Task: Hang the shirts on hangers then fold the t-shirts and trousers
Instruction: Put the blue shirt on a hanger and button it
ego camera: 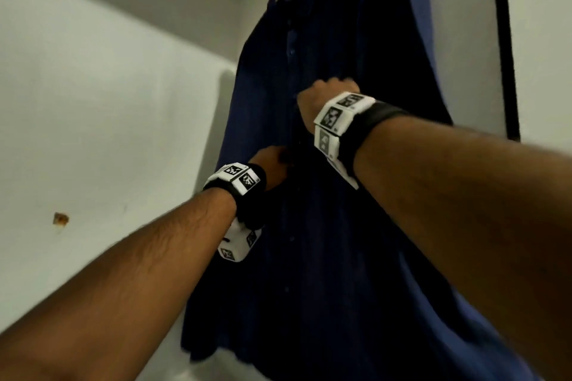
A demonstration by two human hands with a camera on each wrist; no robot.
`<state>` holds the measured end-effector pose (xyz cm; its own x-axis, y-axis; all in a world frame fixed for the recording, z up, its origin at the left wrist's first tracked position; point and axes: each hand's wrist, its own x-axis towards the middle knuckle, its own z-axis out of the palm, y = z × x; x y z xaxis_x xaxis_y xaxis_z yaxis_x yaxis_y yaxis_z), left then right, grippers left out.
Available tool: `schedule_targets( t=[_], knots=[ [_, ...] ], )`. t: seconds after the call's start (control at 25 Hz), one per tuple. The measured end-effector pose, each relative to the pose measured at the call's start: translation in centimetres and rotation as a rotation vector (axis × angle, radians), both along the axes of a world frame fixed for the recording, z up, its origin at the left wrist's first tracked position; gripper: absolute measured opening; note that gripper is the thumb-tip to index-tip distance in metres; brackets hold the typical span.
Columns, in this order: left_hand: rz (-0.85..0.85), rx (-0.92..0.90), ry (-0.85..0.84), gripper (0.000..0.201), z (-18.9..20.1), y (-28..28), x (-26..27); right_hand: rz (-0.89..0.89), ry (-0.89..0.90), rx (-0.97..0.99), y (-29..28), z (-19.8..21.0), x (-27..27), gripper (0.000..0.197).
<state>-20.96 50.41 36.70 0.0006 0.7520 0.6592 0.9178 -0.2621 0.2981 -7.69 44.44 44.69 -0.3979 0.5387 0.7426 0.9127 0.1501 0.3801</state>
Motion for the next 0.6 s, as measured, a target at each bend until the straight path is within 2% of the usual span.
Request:
schedule_targets(
  t=[0.08, 0.2, 0.28, 0.36, 0.44, 0.52, 0.6],
  knots=[
    [-0.09, -0.031, -0.128, 0.023, -2.4, 0.1, -0.4, -0.01, -0.065, -0.069, 1.1, -4.3, 1.1, 0.046],
    [-0.151, 0.015, -0.229, 0.035, -5.8, -0.3, -0.4, -0.148, -0.218, -0.129, 2.5, -7.8, 4.7, 0.08],
    [-0.125, 0.034, -0.217, 0.044, -8.2, -0.5, -0.3, -0.255, -0.332, -0.206, 2.8, -10.3, 6.2, 0.104],
    [-0.077, 0.008, -0.163, 0.052, -9.8, -0.8, -0.1, -0.309, -0.422, -0.325, 2.8, -13.3, 7.0, 0.114],
    [-0.047, 0.006, -0.135, 0.062, -9.5, -1.7, -0.4, -0.293, -0.436, -0.397, 2.4, -14.5, 7.4, 0.109],
    [0.042, 0.033, -0.035, 0.079, -9.4, -2.9, -0.9, -0.19, -0.316, -0.452, 1.5, -14.4, 6.9, 0.097],
    [0.174, 0.074, 0.134, 0.09, -11.2, -4.1, -1.0, -0.079, -0.167, -0.44, 0.1, -14.6, 6.1, 0.082]
  ],
)
